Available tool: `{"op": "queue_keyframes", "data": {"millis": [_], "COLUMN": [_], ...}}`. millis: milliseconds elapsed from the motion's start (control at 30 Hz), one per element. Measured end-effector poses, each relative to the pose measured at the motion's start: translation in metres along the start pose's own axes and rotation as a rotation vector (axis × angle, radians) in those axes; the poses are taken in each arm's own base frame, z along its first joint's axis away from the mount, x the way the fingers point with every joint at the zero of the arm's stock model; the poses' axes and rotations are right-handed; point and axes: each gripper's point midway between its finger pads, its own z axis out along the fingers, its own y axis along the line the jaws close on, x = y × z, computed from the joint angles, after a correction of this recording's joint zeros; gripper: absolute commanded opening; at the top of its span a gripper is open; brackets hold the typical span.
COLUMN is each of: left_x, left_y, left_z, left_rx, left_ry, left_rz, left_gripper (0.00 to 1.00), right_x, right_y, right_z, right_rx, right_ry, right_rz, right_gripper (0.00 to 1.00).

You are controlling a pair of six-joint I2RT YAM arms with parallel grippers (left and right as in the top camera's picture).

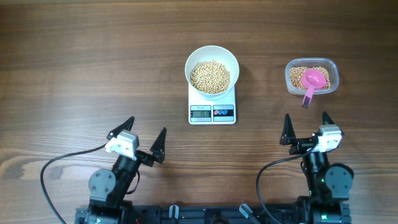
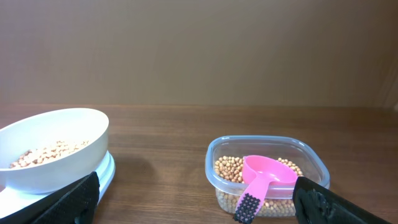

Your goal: Scoop item into bowl and weigh 150g on scale

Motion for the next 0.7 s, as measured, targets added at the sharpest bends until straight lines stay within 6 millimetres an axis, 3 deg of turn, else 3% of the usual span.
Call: {"op": "queue_keyframes", "data": {"millis": [433,700], "left_x": [0.000,-0.001], "left_y": [0.000,0.012], "left_z": [0.000,-0.001], "left_rx": [-0.001,-0.049], "left_ry": [0.000,-0.006], "left_rz": [-0.009,-0.042], "left_gripper": [1.00,1.00], "right_x": [0.000,0.000], "right_y": [0.000,0.000], "right_z": [0.000,0.000], "right_rx": [0.000,0.000], "right_ry": [0.000,0.000], "right_rz": [0.000,0.000], "right_gripper": [1.00,1.00]}}
